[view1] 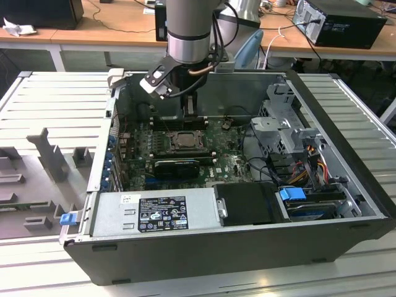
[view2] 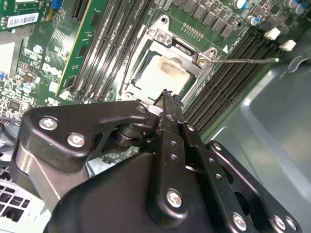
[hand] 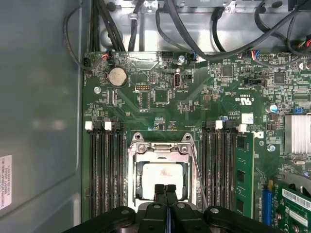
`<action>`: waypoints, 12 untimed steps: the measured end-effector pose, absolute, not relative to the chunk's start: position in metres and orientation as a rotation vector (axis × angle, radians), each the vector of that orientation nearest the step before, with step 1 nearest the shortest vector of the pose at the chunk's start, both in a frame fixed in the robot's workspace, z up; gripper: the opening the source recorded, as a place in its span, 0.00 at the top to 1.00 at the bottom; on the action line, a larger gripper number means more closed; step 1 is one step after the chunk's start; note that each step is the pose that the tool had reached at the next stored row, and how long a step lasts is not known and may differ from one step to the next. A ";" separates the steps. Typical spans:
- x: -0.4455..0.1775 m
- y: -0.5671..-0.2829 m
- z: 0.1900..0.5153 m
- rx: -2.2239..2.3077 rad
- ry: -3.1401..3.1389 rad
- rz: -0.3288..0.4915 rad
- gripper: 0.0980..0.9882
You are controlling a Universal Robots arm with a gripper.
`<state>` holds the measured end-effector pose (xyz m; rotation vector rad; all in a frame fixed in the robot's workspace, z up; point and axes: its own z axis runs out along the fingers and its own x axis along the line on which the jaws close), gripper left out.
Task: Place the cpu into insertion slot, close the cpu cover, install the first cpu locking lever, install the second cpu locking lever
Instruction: 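Install the first cpu locking lever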
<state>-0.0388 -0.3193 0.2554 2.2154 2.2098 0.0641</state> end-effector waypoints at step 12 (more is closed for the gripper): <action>-0.040 -0.319 0.278 2.215 2.210 0.064 0.99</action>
